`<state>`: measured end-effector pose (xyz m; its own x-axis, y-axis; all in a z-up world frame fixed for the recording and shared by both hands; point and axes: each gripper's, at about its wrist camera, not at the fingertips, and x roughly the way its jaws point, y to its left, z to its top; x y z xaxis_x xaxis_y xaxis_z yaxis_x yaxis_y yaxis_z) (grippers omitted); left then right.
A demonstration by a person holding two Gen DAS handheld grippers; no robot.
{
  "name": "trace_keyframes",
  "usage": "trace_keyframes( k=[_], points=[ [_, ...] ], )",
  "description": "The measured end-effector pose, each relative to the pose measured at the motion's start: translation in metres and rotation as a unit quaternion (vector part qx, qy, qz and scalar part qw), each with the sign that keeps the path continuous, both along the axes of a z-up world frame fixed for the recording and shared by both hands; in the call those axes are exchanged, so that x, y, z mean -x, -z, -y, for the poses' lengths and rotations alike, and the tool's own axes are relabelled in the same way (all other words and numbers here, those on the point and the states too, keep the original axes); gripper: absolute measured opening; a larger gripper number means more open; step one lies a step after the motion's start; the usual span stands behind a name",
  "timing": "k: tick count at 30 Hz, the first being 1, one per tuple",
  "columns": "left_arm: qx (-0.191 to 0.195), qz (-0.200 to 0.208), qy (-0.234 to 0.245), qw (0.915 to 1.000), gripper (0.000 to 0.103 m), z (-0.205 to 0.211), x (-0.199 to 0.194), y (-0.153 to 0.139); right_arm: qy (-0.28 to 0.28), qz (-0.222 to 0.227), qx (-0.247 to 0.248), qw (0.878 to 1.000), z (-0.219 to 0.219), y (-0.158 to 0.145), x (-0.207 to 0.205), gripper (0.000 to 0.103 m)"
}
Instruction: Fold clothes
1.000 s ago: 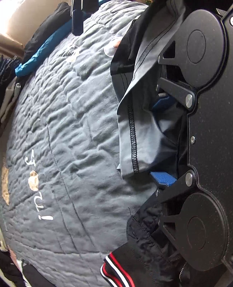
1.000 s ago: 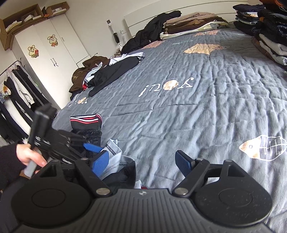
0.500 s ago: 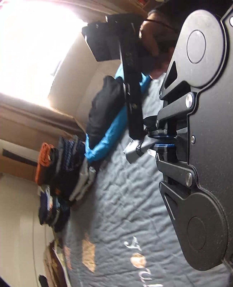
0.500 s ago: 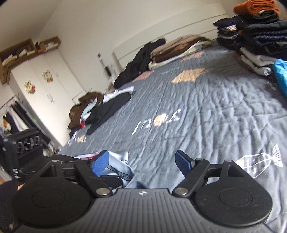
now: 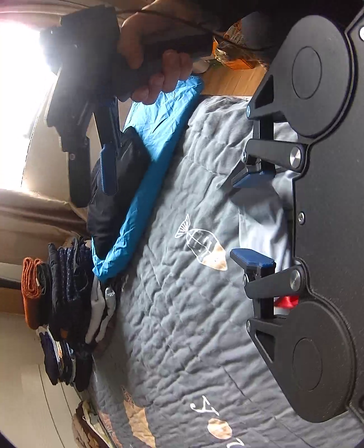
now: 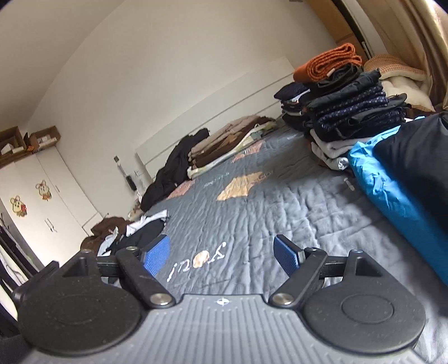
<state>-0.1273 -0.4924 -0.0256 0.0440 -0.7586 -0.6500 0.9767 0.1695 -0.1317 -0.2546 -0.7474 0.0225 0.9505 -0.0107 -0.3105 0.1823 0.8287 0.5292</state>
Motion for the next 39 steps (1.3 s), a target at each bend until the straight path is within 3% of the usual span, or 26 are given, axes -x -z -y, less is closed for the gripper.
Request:
trace_keyframes(
  k=[5, 12, 20, 24, 30, 32, 37, 39],
  points=[
    [-0.029, 0.035, -0.069, 0.9966, 0.062, -0.082, -0.039, -0.014, -0.068, -0.037, 0.023, 0.997, -0.029, 0.01, -0.023, 0.081],
    [-0.032, 0.014, -0.126, 0.9914, 0.062, -0.137, -0.027, -0.019, -0.179, -0.091, 0.053, 0.978, -0.099, 0.031, -0.064, 0.081],
    [-0.035, -0.01, -0.19, 0.9811, 0.063, -0.2, -0.014, -0.024, -0.316, -0.157, 0.092, 0.931, -0.189, 0.064, -0.093, 0.081],
    [-0.03, -0.02, -0.197, 0.9798, 0.064, -0.205, -0.009, -0.019, -0.349, -0.191, 0.118, 0.91, -0.215, 0.084, -0.092, 0.081],
    [-0.025, -0.028, -0.197, 0.9797, 0.064, -0.209, -0.004, -0.012, -0.379, -0.221, 0.13, 0.889, -0.232, 0.105, -0.091, 0.081],
    [-0.023, -0.027, -0.196, 0.98, 0.064, -0.209, -0.002, -0.011, -0.371, -0.22, 0.124, 0.894, -0.231, 0.108, -0.094, 0.076],
    [-0.018, -0.016, -0.189, 0.9816, 0.065, -0.2, 0.0, -0.013, -0.346, -0.191, 0.097, 0.913, -0.217, 0.095, -0.092, 0.031],
    [-0.023, -0.004, -0.183, 0.9829, 0.066, -0.189, 0.0, -0.012, -0.34, -0.173, 0.101, 0.919, -0.213, 0.09, -0.088, 0.018]
  ],
)
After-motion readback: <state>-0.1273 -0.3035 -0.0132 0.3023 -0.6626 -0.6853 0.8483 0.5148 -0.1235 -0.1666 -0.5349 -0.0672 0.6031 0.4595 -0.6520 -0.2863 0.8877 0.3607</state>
